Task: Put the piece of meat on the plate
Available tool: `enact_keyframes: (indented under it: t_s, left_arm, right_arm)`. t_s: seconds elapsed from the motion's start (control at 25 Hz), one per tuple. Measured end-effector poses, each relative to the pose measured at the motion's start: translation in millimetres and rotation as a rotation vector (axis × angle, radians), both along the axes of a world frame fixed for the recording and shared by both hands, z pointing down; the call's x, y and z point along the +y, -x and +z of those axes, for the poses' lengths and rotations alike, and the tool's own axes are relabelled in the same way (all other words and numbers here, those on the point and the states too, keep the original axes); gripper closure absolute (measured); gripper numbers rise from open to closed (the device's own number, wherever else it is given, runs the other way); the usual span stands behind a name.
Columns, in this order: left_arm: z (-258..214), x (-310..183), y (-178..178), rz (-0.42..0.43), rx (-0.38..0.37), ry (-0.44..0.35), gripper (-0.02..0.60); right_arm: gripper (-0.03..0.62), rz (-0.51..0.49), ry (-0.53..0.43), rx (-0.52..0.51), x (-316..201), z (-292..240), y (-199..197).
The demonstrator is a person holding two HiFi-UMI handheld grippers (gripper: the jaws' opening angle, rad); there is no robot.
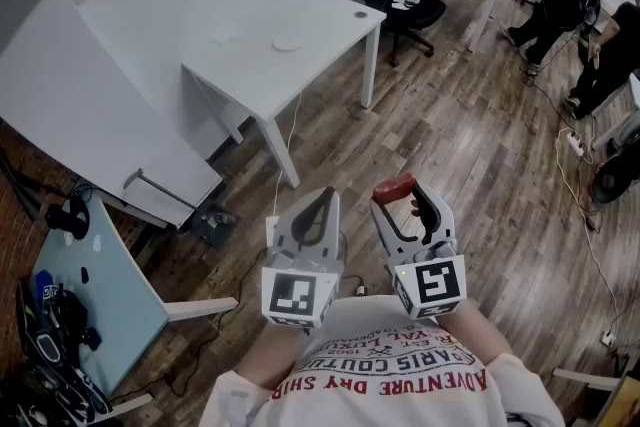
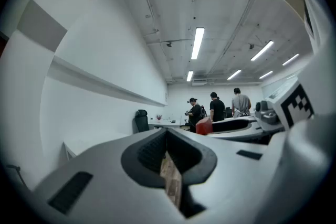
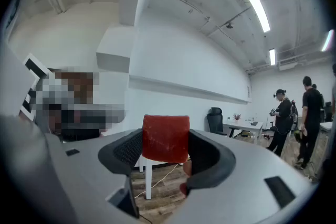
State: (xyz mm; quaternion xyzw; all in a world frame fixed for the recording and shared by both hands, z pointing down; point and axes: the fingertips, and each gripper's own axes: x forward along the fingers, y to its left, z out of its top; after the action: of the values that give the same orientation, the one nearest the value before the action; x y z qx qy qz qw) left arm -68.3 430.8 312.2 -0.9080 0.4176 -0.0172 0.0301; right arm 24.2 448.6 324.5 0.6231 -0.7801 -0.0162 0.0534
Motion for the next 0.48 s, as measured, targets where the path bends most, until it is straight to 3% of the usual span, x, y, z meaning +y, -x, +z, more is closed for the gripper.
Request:
enact_keyframes:
  t_s: [0.48]
  left_arm:
    - [2.8,-10.1,5.3,0.004,0.030,0.020,0.574]
  right_arm:
    - [0.318,0.024,0.016,-0.023,-8.1,4.6,2.7]
